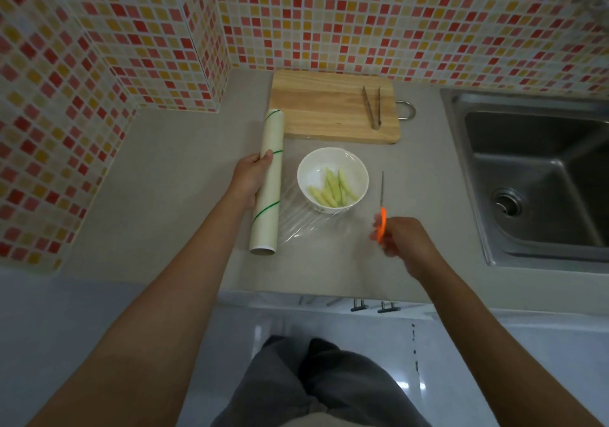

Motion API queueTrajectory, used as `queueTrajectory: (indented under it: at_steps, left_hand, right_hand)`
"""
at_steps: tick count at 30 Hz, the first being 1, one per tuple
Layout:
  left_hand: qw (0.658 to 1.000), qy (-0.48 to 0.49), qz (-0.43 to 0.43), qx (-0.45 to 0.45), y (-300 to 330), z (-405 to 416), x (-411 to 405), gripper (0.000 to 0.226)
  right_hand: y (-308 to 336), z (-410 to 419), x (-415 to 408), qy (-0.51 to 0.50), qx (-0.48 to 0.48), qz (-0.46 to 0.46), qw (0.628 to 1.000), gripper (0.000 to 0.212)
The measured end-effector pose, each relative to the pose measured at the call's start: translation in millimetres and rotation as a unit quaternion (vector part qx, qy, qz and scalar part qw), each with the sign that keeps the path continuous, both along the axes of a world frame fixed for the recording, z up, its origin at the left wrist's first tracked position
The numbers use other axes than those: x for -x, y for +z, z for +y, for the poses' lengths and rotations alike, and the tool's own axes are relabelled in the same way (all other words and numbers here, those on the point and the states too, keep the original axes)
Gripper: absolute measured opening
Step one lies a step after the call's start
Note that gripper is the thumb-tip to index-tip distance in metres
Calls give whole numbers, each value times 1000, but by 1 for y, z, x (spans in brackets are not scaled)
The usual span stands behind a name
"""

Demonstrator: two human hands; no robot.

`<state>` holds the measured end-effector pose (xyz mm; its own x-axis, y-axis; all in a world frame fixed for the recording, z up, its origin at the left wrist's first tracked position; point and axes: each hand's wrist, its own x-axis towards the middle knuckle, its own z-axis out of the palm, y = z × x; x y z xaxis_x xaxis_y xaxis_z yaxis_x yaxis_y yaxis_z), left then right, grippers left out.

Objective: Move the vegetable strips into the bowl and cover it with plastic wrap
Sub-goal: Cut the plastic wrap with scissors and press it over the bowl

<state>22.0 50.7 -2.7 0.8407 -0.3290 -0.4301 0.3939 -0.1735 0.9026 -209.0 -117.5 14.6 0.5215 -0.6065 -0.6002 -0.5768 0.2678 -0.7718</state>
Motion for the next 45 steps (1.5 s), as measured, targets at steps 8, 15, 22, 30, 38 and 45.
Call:
queueTrajectory:
  at_steps: [8,15,22,30,38,45]
  left_hand:
    - [1000,-19,-4,10,9,-1,1,22]
    - [1000,-25,-14,12,10,-2,0,19]
    - [1000,-26,-18,5,9,-1,-1,22]
    - [999,-30,-12,4,10,0,-1,23]
    - [1000,-28,1,11,10,-1,-1,23]
    - [1000,-24,1,5,11,-4,-1,24]
  right_hand:
    - [17,99,18,130,-121,9,984,38]
    - [3,130,30,165,-141,85,973,53]
    - [5,143,14,198,-184,68,960,59]
    - [3,152,-17,163,-188,-5,968,60]
    - [-6,160,-19,132,-136,-33,981,54]
    - [-9,162,-21,120,-116,-62,984,52]
